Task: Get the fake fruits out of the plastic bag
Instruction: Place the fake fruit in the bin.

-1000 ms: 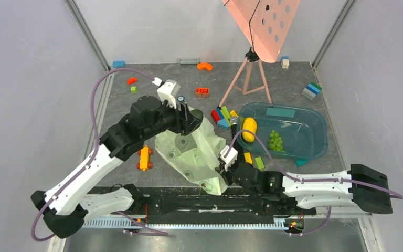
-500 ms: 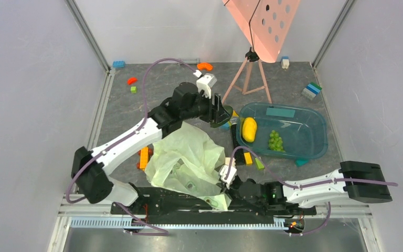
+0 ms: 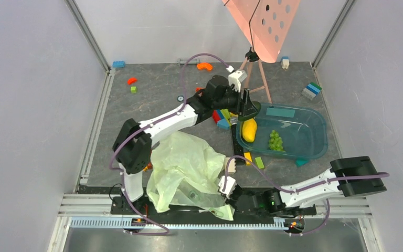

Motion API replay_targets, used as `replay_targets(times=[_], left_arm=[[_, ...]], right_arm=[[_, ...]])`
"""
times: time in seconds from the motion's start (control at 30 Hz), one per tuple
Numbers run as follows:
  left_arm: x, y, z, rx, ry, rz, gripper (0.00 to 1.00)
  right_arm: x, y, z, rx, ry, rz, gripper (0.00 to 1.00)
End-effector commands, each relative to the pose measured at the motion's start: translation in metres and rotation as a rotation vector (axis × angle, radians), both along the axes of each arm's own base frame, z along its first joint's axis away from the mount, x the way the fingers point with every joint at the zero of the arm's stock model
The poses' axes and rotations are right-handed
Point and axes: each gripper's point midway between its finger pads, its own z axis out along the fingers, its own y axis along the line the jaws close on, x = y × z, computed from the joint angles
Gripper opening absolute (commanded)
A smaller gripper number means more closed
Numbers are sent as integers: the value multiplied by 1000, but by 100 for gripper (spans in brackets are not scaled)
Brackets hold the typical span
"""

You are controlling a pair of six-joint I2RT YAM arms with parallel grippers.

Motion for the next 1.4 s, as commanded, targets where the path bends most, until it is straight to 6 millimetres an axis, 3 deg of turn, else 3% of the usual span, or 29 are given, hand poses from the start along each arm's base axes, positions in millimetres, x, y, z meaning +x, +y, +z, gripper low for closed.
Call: replay_targets(times=[0.0,0.23,0.47,0.73,1.07,1.37], left_arm=[[-9,-43,28,-128,-49,-110,49],[-9,-79,-13,-98,-19,-152,51],[-8,-93,-39,-62,-2,-144,56],[-1,-95,-62,-4,9,-116,77],[-2,-95,-70,16,17,-125,84],[2,-81,-34,59,-20,-94,86]], right_arm=[[-3,5,5,39,19,-48,2],[-1,7,2,9,9,-102,1],[1,7,2,8,6,-131,1],[5,-1,4,40,9,-158,2],[5,-3,1,41,18,-169,2],[8,-4,7,68,16,-181,2]])
